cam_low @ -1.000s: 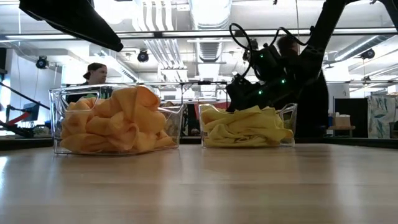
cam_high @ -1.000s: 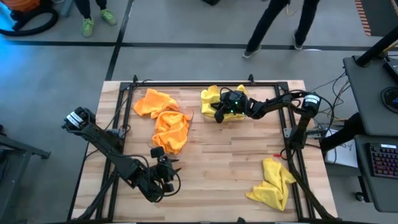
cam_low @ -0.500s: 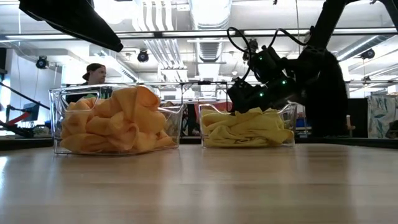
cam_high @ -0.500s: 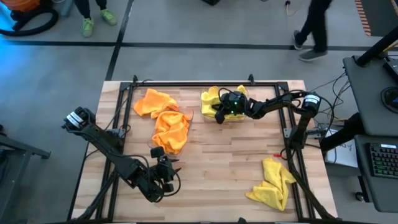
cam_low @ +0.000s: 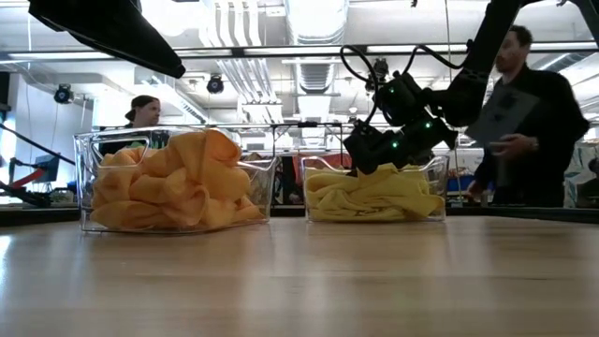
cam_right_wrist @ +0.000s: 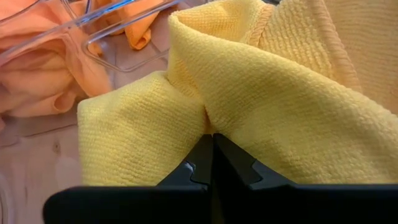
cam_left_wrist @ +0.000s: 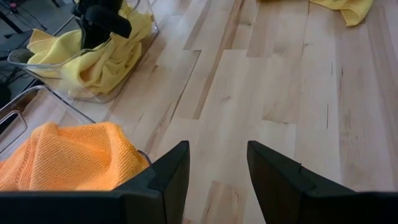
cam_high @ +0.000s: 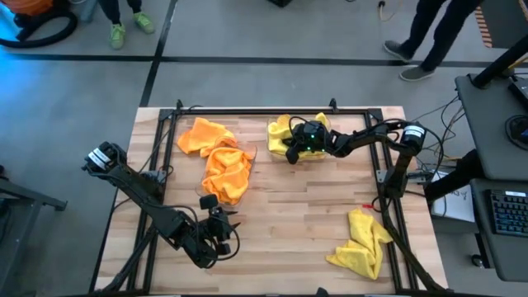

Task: Sort microfiber towel by color & place in baskets
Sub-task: Put the yellow microfiber towel into the right transparent bin

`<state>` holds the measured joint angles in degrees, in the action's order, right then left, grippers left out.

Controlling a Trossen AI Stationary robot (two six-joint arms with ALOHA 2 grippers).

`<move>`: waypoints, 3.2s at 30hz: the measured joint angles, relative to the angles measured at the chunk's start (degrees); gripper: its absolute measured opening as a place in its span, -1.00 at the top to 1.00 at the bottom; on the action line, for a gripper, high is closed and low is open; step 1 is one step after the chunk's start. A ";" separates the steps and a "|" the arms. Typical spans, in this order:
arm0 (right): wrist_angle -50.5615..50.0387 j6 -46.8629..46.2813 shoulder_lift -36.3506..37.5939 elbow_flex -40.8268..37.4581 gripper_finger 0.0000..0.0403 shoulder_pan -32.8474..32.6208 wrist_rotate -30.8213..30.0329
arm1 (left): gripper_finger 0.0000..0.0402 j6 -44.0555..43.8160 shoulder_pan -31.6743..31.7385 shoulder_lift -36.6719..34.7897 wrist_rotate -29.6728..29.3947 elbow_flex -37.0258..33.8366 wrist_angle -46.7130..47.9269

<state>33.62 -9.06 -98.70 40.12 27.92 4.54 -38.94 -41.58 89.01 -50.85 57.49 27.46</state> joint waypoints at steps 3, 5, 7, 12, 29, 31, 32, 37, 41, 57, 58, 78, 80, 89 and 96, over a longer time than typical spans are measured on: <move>-0.32 0.14 0.02 0.00 0.96 0.00 0.00 | 0.27 0.00 0.00 0.00 0.00 0.00 0.01; -0.24 0.57 0.02 0.00 0.96 -0.02 0.00 | 0.27 -0.06 0.00 0.00 0.00 0.00 0.00; -0.27 0.56 0.07 0.13 0.96 -0.02 0.00 | 0.27 -0.15 0.00 0.00 0.00 0.00 0.00; -0.60 -0.16 1.05 0.74 0.95 -0.13 -0.04 | 0.27 -0.17 0.00 0.00 0.87 0.00 0.00; -12.85 1.29 14.49 0.87 0.95 -0.13 -4.09 | 0.27 -0.42 0.00 0.00 0.90 0.00 0.02; -13.65 2.63 15.84 0.87 0.95 -0.13 -7.04 | 0.27 -0.42 0.00 0.00 0.90 0.00 0.00; -13.75 3.12 16.27 0.87 0.95 -0.13 -8.50 | 0.27 -0.42 0.00 0.00 0.90 0.00 0.02; -13.64 4.12 16.11 0.87 0.95 0.22 -9.70 | 0.27 -0.42 0.01 0.00 0.88 0.00 0.02; -13.96 3.71 13.16 0.87 0.95 0.26 -10.57 | 0.27 -0.42 0.00 0.00 0.87 0.00 0.02; -12.37 2.84 4.02 1.22 0.96 0.24 -10.12 | 0.27 -0.63 0.01 0.00 0.85 0.00 0.01; -12.37 3.10 4.22 1.20 0.96 0.24 -10.14 | 0.27 -0.63 0.00 0.00 0.86 0.00 0.02; -22.31 2.55 23.02 0.81 0.96 -0.01 -9.48 | 0.27 -0.63 0.01 0.00 0.85 0.00 0.01; -26.10 1.38 25.80 0.81 0.96 -0.57 -8.26 | 0.27 -0.63 0.00 0.00 0.85 0.00 0.01; -40.24 -5.48 33.91 0.85 0.96 -9.54 -7.09 | 0.27 -0.63 0.02 0.00 0.85 0.00 0.00; -43.78 -12.13 32.13 0.85 0.96 -18.20 -7.53 | 0.27 -1.07 0.02 0.00 0.85 0.00 -0.07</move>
<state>-10.15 -21.19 -66.57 40.97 9.72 -2.99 -40.01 -41.56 89.01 -50.00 57.49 27.40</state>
